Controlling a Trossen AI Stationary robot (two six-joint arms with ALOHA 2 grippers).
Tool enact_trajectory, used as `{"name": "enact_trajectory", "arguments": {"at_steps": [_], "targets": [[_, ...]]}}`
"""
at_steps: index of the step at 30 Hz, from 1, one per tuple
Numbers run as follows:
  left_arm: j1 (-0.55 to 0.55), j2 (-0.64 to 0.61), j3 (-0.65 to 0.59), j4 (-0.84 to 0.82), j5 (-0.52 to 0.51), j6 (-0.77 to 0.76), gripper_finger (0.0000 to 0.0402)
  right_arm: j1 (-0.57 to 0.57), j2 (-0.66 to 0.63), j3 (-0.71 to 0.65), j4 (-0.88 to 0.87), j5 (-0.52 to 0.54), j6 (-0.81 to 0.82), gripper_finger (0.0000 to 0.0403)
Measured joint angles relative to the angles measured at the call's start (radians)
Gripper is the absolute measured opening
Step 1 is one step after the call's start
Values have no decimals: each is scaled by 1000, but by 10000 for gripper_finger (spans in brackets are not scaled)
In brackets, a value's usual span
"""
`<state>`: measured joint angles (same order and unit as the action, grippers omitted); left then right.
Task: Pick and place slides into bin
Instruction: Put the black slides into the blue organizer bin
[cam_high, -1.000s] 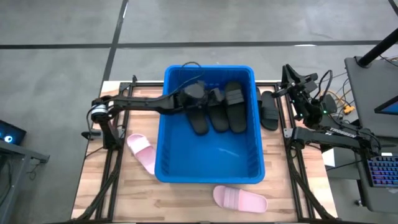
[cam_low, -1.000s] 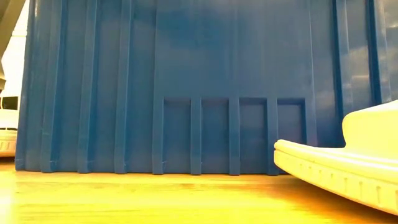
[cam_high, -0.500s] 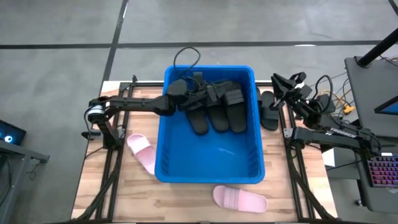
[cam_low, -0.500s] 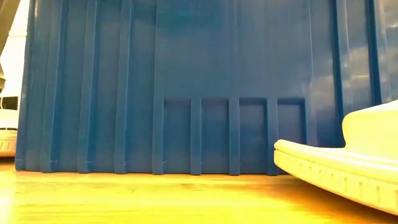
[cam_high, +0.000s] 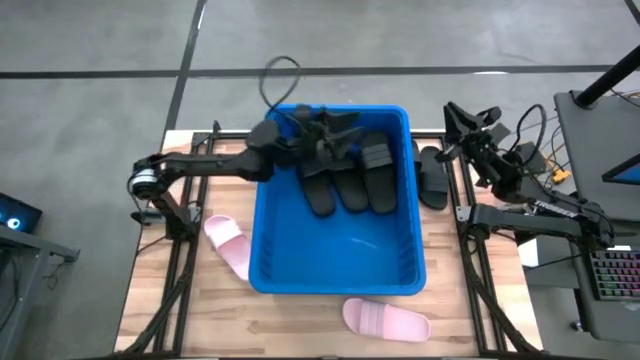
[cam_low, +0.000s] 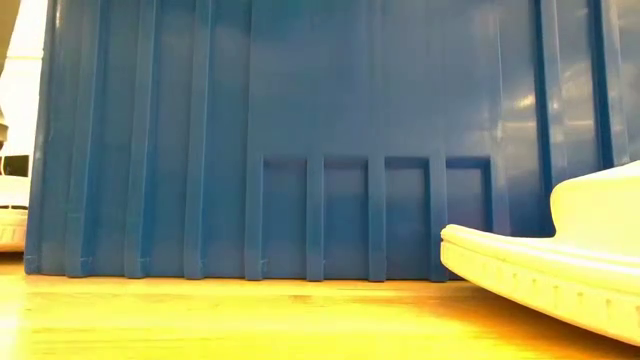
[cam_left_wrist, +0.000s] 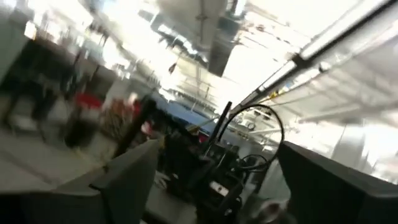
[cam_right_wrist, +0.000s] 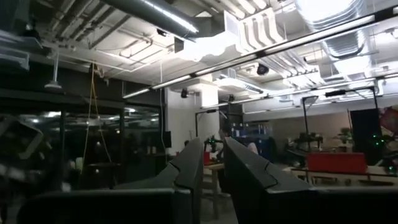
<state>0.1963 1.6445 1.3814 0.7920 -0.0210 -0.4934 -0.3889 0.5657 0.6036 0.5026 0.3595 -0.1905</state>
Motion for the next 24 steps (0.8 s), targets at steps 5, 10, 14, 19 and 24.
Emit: {"name": "enact_trajectory", "arguments": {"at_steps": [5,10,14,19,24], "targets": [[0,-102,-1,-207,44,216,245,0,33,92,-173,4,1,57],[0,-244,-2,-570,45,325,161,0,65,195,-286,-2,131,57],[-3,-334,-9,-713,45,399,88,0,100,300,-346,-3,174,57],[-6,-468,-76,-781,40,496,9,0,145,445,-641,111,250,57],[-6,-630,-223,-795,-78,510,10,0,190,585,-997,113,283,59]]}}
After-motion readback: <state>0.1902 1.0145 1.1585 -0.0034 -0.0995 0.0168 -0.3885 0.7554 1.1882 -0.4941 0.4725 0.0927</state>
